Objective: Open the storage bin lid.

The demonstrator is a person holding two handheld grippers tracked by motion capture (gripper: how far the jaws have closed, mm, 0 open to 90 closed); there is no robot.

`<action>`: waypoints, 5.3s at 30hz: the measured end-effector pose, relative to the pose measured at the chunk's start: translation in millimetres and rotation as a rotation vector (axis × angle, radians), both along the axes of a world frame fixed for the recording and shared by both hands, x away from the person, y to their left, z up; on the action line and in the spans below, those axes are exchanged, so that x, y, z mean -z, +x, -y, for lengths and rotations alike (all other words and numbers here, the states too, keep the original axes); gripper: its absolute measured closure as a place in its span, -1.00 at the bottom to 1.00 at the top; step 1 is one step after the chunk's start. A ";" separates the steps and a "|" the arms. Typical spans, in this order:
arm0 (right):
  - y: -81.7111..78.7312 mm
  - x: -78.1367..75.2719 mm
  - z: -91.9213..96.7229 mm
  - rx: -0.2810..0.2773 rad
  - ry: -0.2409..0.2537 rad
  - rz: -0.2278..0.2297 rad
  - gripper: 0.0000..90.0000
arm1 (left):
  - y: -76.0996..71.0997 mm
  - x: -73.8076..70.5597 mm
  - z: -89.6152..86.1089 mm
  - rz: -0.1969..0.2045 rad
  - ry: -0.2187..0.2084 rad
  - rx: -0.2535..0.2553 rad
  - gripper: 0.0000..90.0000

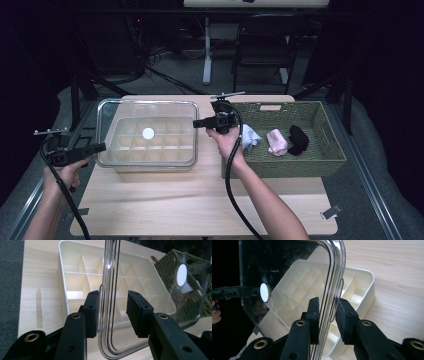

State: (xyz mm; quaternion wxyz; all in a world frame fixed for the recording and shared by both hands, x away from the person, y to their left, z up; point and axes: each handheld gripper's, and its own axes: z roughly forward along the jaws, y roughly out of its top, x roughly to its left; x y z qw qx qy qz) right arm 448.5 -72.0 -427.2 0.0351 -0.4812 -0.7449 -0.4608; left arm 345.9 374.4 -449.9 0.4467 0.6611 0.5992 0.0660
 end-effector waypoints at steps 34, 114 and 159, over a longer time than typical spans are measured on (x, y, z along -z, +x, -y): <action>-70.5 29.6 16.7 -0.088 0.010 0.008 0.65 | -63.4 29.5 5.6 -0.024 0.024 0.080 0.39; -123.4 123.2 7.5 -0.194 -0.091 -0.182 0.53 | -115.7 111.3 9.7 -0.323 0.088 0.186 0.27; -122.2 135.3 -31.9 -0.129 -0.316 -0.106 -0.15 | -111.5 107.2 10.9 -0.323 0.203 0.121 0.17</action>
